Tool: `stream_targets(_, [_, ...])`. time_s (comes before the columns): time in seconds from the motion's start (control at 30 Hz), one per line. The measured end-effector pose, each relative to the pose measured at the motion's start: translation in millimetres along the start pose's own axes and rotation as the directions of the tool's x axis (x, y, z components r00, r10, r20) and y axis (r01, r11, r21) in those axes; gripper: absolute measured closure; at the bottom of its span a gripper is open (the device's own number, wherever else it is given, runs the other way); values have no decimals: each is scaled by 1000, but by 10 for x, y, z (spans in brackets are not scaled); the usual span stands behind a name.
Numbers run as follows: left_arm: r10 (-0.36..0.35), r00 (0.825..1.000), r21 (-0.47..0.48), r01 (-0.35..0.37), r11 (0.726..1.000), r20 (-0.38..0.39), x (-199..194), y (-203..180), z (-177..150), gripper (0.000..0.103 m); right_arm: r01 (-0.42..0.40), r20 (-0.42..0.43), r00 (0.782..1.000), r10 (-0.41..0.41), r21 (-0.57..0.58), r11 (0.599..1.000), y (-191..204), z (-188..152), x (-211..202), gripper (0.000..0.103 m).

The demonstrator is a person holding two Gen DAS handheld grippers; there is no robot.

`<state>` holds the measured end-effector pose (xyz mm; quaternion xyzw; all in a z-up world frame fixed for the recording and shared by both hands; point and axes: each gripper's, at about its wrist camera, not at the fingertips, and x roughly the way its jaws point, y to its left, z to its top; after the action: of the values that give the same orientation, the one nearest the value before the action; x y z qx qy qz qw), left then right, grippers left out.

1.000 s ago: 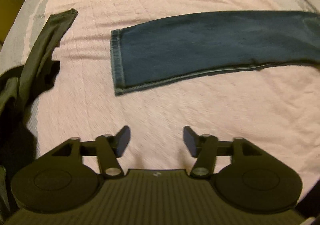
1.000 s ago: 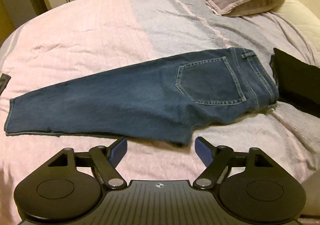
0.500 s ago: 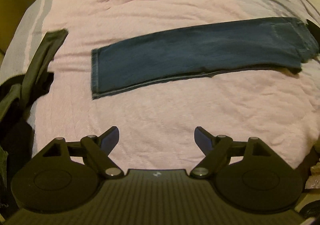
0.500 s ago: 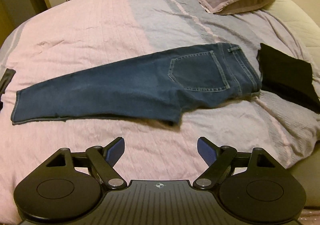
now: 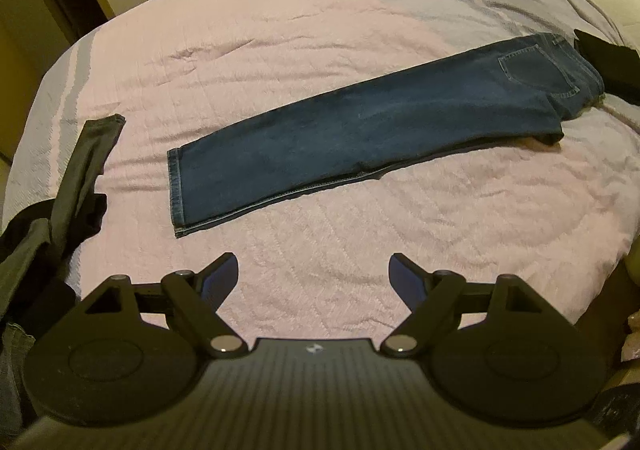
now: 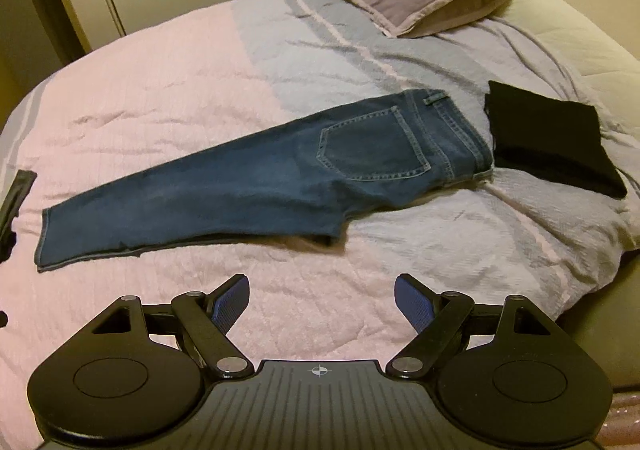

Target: Fold clothes

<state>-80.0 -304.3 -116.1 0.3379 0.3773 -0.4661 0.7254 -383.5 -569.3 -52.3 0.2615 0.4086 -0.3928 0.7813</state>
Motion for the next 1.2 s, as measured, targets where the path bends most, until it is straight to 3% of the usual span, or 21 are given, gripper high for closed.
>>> stream_targets(0.53, [46, 999, -72, -47, 996, -19, -133, 185, -275, 23, -39, -28, 999, 38, -43, 998, 139, -111, 137, 20])
stream_targets(0.67, [65, 997, -114, -69, 991, -33, -158, 298, -421, 23, -79, -19, 997, 77, -129, 989, 388, -205, 270, 20])
stream_targets(0.77, [77, 996, -153, -83, 985, -44, -128, 456, -507, 23, -113, -7, 993, 115, -260, 959, 787, -284, 360, 20])
stream_targets(0.87, [79, 996, -191, -87, 978, -52, -29, 678, -570, 23, -149, -5, 987, 162, -425, 893, 1329, -372, 444, 20])
stream_targets(1.0, [72, 996, -205, -80, 975, -51, 186, 1034, -591, 23, -163, 51, 967, 251, -634, 756, 2152, -486, 593, 21])
stream_targets(1.07, [75, 996, -174, -81, 981, -42, 328, 1203, -579, 23, -151, 73, 953, 294, -728, 669, 2582, -570, 744, 42])
stream_targets(1.2, [99, 995, -32, -100, 995, -7, 672, 1487, -525, 23, -147, 54, 928, 368, -855, 497, 3422, -814, 1249, 49])
